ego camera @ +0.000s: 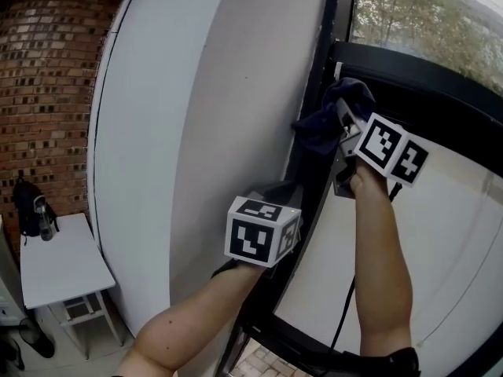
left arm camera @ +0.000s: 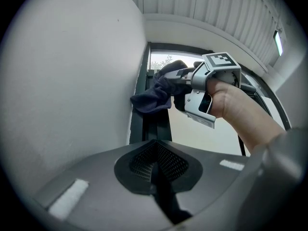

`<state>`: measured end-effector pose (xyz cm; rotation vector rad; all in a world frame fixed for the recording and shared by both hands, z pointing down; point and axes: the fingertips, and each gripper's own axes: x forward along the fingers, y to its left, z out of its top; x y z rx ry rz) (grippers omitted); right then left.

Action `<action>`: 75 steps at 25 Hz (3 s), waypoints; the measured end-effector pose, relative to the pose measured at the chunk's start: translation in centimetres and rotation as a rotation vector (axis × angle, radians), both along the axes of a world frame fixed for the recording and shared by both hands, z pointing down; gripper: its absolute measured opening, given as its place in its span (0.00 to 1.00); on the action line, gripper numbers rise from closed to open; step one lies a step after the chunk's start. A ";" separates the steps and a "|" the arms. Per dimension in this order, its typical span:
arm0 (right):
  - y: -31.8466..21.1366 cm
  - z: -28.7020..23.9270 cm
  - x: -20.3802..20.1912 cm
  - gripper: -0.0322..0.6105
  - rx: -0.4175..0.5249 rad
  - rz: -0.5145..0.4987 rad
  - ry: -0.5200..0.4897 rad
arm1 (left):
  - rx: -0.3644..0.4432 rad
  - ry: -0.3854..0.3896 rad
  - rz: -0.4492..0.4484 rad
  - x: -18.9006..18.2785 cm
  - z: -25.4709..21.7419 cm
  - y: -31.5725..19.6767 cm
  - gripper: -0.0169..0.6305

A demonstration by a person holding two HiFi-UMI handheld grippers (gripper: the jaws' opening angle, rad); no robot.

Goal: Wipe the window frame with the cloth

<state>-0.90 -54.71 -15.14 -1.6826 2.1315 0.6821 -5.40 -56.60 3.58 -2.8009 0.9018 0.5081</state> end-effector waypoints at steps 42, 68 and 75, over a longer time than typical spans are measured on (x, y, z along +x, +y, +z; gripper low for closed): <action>18.1 34.0 6.8 0.21 -0.287 -0.103 -0.199 | -0.004 -0.089 0.010 0.9 19.3 14.9 0.01; 35.1 44.7 23.1 0.21 -0.453 0.240 -0.194 | -0.076 -0.164 0.319 17.7 25.9 27.3 0.02; 40.1 46.3 26.2 0.21 -0.468 0.293 -0.179 | -0.109 -0.214 0.342 20.4 28.1 30.0 0.02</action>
